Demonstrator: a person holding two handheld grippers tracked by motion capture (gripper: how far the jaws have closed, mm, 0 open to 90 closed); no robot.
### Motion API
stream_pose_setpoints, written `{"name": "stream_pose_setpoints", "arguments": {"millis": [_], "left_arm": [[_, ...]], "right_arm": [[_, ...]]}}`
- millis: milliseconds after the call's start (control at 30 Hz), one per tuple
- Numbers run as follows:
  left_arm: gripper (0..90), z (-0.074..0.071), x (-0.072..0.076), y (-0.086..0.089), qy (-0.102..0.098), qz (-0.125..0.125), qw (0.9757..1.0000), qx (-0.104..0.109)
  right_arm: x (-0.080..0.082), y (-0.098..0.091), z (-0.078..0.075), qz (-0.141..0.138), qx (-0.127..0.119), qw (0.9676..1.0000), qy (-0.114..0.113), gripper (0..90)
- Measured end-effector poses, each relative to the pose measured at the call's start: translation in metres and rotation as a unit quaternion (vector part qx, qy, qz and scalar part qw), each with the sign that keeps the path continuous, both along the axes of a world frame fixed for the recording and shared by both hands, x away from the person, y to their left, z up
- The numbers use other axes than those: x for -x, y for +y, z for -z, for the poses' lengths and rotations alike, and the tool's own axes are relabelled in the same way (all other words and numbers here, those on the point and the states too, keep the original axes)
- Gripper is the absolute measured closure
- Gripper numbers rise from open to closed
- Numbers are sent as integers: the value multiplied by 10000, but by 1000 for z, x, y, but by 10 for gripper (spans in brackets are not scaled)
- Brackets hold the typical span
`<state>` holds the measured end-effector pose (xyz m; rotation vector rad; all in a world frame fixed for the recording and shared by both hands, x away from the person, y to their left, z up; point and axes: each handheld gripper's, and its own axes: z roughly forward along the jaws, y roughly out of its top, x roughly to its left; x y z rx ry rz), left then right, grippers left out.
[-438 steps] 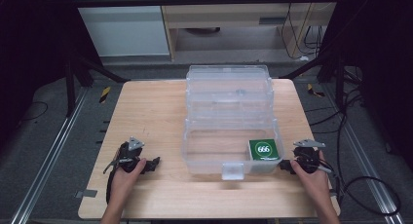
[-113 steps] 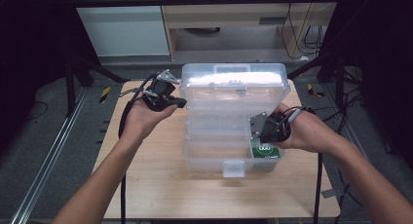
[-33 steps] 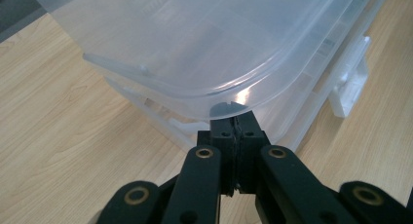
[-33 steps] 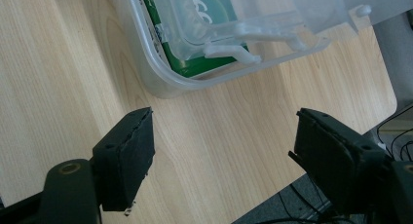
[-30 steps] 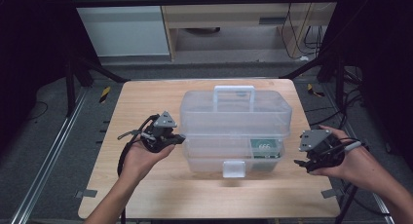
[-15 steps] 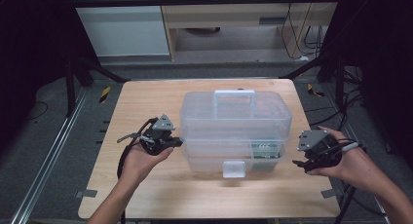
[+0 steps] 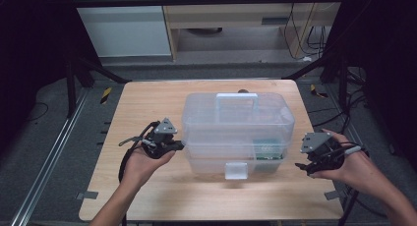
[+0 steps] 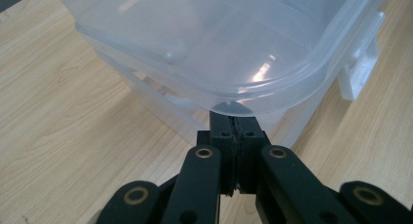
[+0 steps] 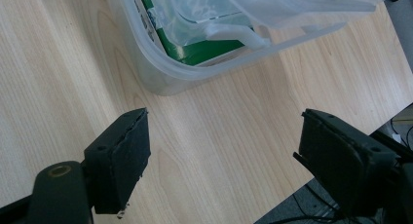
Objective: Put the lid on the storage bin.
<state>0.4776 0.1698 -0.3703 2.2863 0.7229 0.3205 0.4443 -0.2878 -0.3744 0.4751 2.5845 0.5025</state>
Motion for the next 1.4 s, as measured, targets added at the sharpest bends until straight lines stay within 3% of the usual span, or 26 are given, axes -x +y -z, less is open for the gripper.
{"name": "stream_pose_setpoints", "arguments": {"millis": [367,467,500,567,600,633,867,900,967,1000,1067,1100,1133,1167,1400], "left_arm": [[889,8,1,1,35,46,10000,-32],[894,9,2,1,28,54,9999,-118],[894,10,1,3,-32,77,9995,-297],[895,11,1,5,-82,76,9992,-391],[895,11,3,10,92,-111,9985,-521],[895,14,-3,23,-59,-191,9978,-625],[895,19,-18,54,-38,-598,9949,-806],[896,20,-20,58,-32,-657,9941,-864],[897,23,-26,65,1,-731,9927,-961],[898,27,-32,70,27,-829,9917,-978],[899,29,-35,72,35,-876,9912,-995],[900,33,-40,75,35,-960,9899,-1041],[900,33,-40,75,35,-960,9899,-1041],[900,37,-44,76,50,-1020,9890,-1071],[900,49,-61,80,99,-1262,9864,-1046]], "right_arm": [[-2,0,5,77,-60,9999,-39,188],[-2,-1,8,137,-68,9999,-48,188],[-2,-1,8,139,-63,9999,-56,188],[-2,-1,9,185,-77,9998,-58,189],[-3,-2,9,223,-40,9997,-83,192],[-3,-4,9,332,0,9993,-145,200],[-12,-10,15,634,57,9978,-190,226],[-19,-11,19,826,113,9963,-205,227],[-23,-11,21,938,127,9952,-233,229],[-30,-12,25,1161,159,9928,-264,235],[-34,-13,27,1264,164,9914,-298,236],[-42,-13,31,1555,124,9872,-340,235],[-42,-13,31,1555,124,9872,-340,235],[-50,-14,35,1765,70,9836,-358,234],[-72,-18,48,2079,2,9775,-368,232]]}}
